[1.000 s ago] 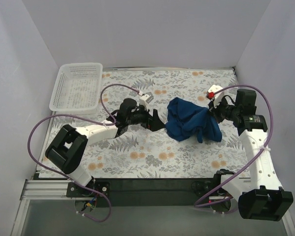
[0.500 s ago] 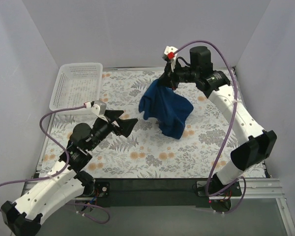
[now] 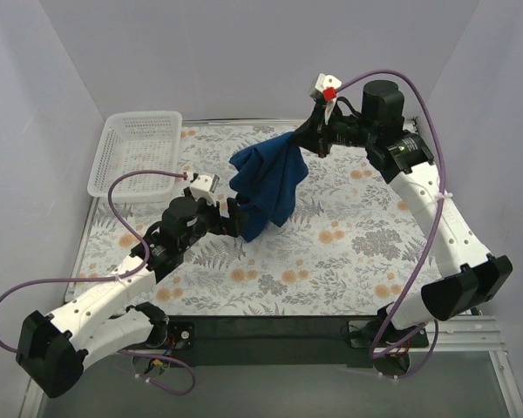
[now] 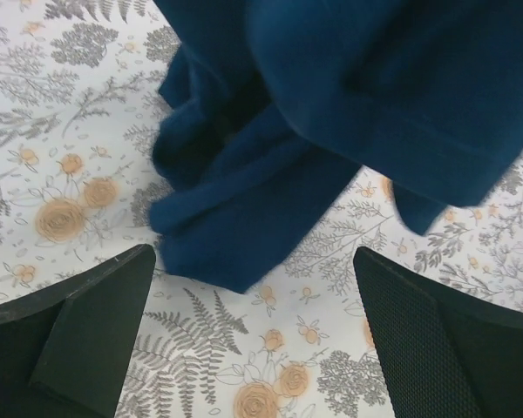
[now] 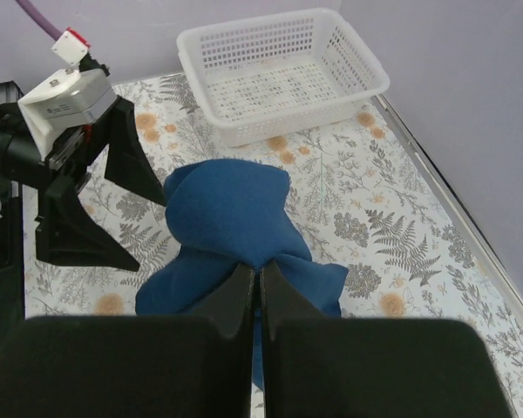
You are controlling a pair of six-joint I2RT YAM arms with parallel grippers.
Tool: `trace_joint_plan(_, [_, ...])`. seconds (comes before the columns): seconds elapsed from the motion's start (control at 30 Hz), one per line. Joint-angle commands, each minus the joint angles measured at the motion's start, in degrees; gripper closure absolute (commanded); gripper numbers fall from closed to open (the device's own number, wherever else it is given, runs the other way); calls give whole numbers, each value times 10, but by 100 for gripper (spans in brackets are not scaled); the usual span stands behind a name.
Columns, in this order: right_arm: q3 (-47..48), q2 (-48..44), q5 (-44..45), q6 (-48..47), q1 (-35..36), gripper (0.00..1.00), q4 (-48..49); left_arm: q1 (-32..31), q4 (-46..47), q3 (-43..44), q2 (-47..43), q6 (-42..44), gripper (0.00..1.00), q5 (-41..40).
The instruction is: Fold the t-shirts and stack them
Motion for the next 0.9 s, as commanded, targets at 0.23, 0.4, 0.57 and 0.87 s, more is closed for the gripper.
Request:
trace_joint_plan(0.23, [-22,-96,-28,-35,-33,99,8,1,20,68,6,72,10,85])
trace_joint_plan(0.4, [61,-100,-84,-29,-68,99,-31,2,48,62,-11,83,10,171])
trace_joint_plan(0.57, [60,-60,-128,31,-69,99,21,1,37,99,-7,95,10,180])
trace_joint_plan(0.87, [216,260,111,88,36,95,84,3,-84,47,-183,7,9,-34])
